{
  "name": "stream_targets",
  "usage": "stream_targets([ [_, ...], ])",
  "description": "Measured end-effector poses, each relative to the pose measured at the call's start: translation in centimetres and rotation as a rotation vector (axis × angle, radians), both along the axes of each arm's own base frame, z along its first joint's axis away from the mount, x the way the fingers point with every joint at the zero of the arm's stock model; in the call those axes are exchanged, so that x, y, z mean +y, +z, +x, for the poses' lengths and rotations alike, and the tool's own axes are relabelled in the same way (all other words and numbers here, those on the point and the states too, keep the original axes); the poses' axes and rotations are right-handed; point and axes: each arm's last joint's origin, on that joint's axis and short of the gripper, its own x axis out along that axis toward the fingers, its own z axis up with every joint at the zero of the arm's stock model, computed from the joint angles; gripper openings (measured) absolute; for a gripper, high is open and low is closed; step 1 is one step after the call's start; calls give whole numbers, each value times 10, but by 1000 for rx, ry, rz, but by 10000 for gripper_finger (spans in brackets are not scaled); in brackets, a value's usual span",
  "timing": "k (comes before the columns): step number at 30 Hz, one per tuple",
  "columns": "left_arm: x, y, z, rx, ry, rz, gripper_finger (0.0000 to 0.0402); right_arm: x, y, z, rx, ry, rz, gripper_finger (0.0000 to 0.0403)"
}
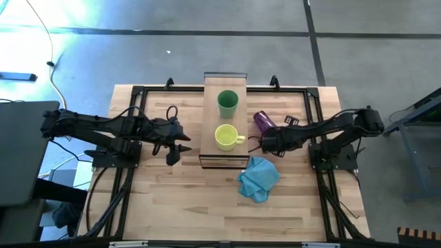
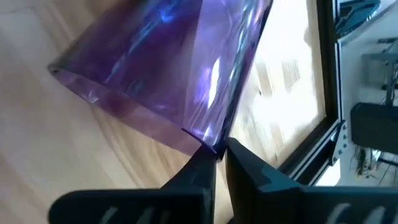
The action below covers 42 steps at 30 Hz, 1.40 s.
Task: Stack small to large cups/mugs on shelf
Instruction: Put the violet cup on the shelf
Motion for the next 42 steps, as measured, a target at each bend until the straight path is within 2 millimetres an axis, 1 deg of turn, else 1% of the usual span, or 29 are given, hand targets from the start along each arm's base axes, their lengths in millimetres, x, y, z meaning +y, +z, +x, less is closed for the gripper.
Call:
stream_targets([
  [4, 0, -1, 0, 7, 0, -1, 184, 1, 0, 0, -4, -11, 21, 4],
  [9, 0, 0, 0, 7, 1, -1, 184, 6, 1, -3, -6, -14, 74, 2],
  [13, 0, 0, 0, 6, 0, -1, 184, 11, 7, -12, 18, -45, 131, 1],
  [16, 0, 0, 0, 0, 0, 1, 184, 15, 16, -20, -7, -80, 195, 1],
  [19, 0, 1, 1, -8, -1, 1, 184, 18, 34, -23, -60, -128, 287, 0],
  [27, 0, 4, 4, -58, -3, 7, 184, 25, 111, -17, -181, -191, 527, 1],
  [30, 0, 4, 4, -57, -10, 1, 184, 24, 138, -18, -220, -238, 583, 1],
  [32, 0, 4, 3, -56, -11, 0, 184, 23, 152, -21, -230, -281, 602, 1],
  [33, 0, 4, 3, -55, -12, -1, 184, 23, 158, -21, -242, -300, 615, 1],
  [36, 0, 4, 3, -53, -20, -8, 184, 24, 165, -20, -266, -300, 672, 1],
  [39, -1, 4, 3, -52, -26, -12, 184, 23, 164, -18, -247, -329, 725, 1],
  [42, -1, 4, 3, -49, -26, -13, 184, 20, 162, -15, -244, -354, 736, 0],
])
